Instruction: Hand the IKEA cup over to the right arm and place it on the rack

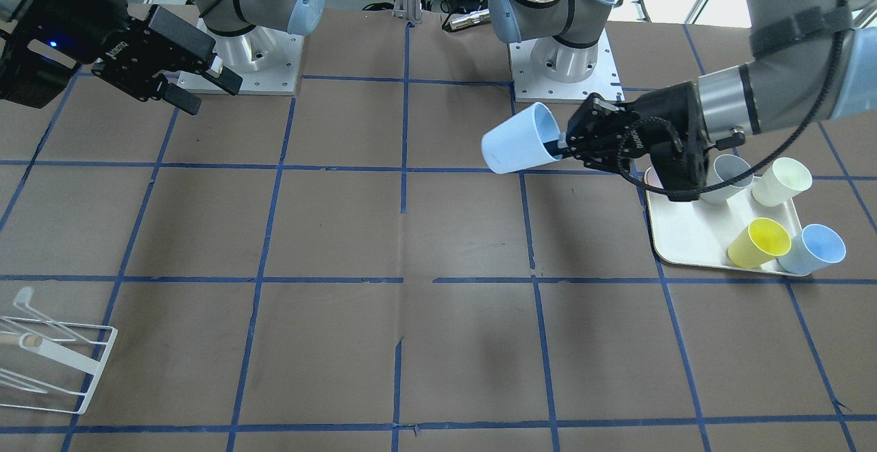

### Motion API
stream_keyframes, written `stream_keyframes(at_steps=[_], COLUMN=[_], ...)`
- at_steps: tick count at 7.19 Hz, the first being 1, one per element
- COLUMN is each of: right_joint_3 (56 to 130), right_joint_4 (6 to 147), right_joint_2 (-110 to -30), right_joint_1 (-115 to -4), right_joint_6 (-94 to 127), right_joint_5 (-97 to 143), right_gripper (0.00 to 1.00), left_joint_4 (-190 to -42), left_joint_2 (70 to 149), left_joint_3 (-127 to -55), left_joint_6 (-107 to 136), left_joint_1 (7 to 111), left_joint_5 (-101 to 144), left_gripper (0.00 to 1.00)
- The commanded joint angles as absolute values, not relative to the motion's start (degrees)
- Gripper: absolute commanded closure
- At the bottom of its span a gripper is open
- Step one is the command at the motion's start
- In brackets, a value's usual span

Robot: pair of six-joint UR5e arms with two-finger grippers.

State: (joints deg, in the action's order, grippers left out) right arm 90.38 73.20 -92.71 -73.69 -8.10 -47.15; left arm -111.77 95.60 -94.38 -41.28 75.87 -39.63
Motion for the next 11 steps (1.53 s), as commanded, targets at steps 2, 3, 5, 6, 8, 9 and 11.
stream_keyframes(at_steps=[2,3,5,6,8,9,11], right_joint_3=[93.15,94.3,94.74,94.75,94.75,94.75,94.75], right_joint_4=[72.33,72.42,72.33,71.9,63.86,58.59,54.76], right_joint_2=[-92.72,-92.46,-92.46,-92.55,-93.16,-93.86,-95.18], right_joint_1=[-73.48,-73.39,-69.81,-67.52,-66.45,-66.53,-66.97], right_joint_6=[-8.61,-8.61,-8.7,-8.7,-8.7,-8.7,-8.7], right_joint_5=[-30.38,-25.8,-20.23,-20.22,-21.44,-23.62,-23.73], right_gripper=[0.0,0.0,0.0,0.0,0.0,0.0,0.0], left_joint_4=[-111.45,-111.36,-110.92,-110.57,-110.31,-110.22,-109.07], left_joint_2=[93.52,93.34,94.29,94.48,95.01,95.01,95.71], left_joint_3=[-105.17,-107.64,-108.63,-108.63,-108.63,-108.63,-108.37], left_joint_6=[-38.41,-38.32,-38.32,-38.32,-38.41,-38.5,-38.41], left_joint_1=[85.93,88.48,92.18,93.24,94.48,96.4,97.65], left_joint_5=[-13.96,-8.67,2.16,6.29,9.74,12.54,12.74], left_gripper=[1.0,1.0,1.0,1.0,1.0,1.0,1.0])
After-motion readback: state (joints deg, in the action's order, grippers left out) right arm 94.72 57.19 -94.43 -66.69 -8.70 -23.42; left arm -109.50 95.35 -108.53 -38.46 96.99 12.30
